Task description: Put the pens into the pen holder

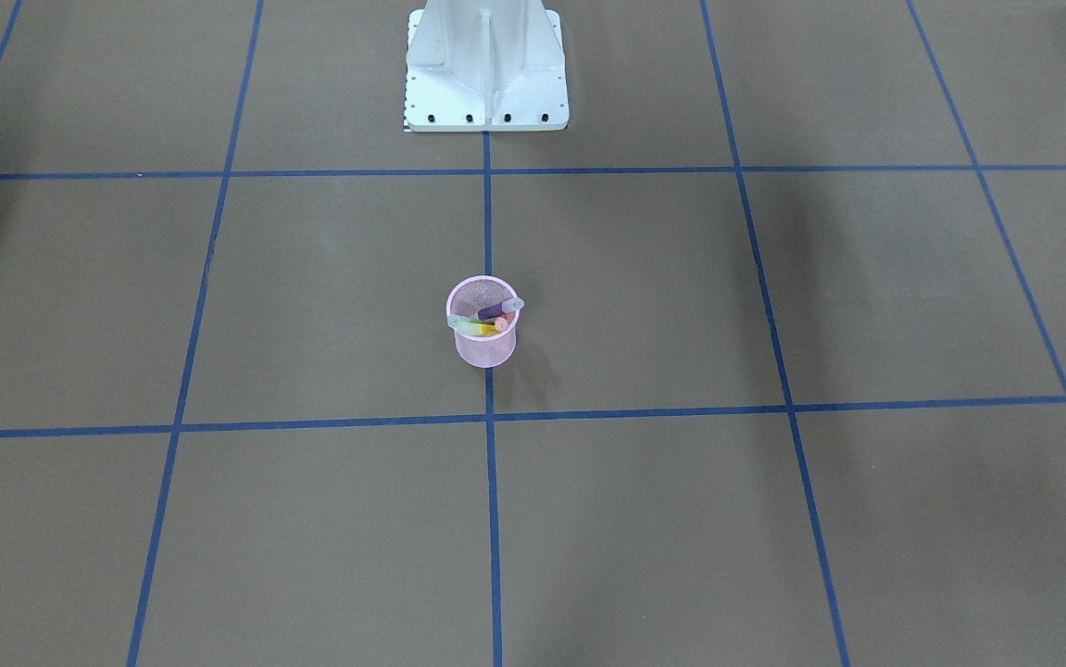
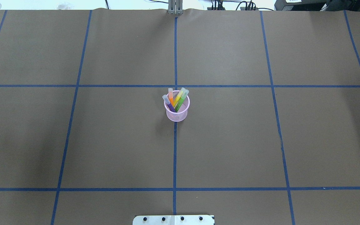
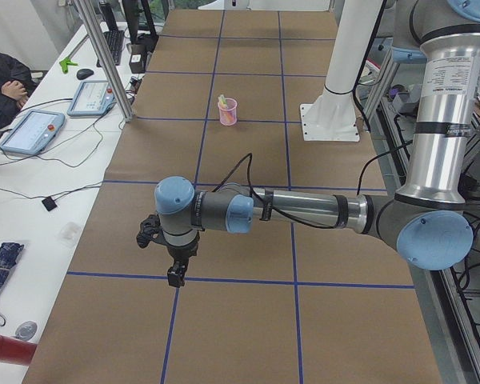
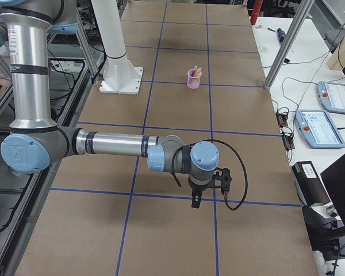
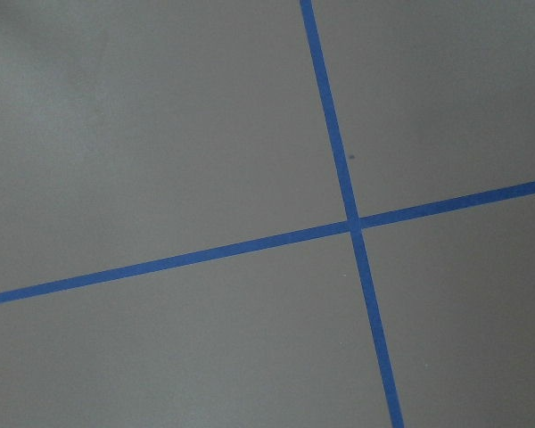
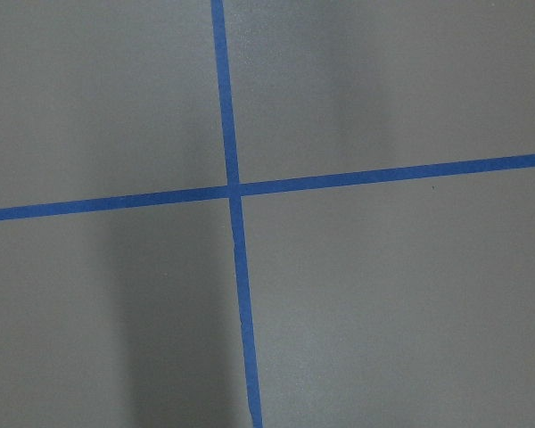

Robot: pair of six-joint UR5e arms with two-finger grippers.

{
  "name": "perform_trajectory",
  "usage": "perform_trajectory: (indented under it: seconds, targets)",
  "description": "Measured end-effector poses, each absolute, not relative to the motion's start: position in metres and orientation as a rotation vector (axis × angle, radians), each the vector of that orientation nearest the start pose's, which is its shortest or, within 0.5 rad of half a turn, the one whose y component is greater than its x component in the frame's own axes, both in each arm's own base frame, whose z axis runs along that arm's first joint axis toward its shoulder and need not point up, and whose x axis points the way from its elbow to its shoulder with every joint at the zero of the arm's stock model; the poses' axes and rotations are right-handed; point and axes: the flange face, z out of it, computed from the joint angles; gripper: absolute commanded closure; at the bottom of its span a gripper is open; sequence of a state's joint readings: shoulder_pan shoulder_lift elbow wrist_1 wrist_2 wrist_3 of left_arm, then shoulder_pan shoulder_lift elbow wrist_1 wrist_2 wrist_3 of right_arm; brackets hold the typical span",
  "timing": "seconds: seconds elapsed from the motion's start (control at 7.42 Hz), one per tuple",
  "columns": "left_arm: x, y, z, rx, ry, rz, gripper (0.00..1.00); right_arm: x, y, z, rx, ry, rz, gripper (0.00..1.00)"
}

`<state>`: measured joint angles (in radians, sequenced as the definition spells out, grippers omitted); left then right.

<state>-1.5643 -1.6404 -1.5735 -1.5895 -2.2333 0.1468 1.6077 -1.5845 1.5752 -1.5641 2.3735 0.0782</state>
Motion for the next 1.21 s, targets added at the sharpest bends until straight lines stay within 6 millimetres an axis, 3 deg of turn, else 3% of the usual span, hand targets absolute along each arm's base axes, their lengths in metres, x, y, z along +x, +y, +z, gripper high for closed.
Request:
perform_trajectory:
  seconds: [0.54, 1.21]
  targets:
    - [-0.065, -0.499, 0.657, 0.085, 0.701, 0.163, 0.0, 0.078, -0.473, 0.662, -0.025, -0.816, 0.113, 0.0]
    - [-0.063, -0.5, 0.655, 0.087, 0.718, 0.158, 0.0, 0.076, -0.472, 0.661, -0.024, -0.849, 0.112, 0.0]
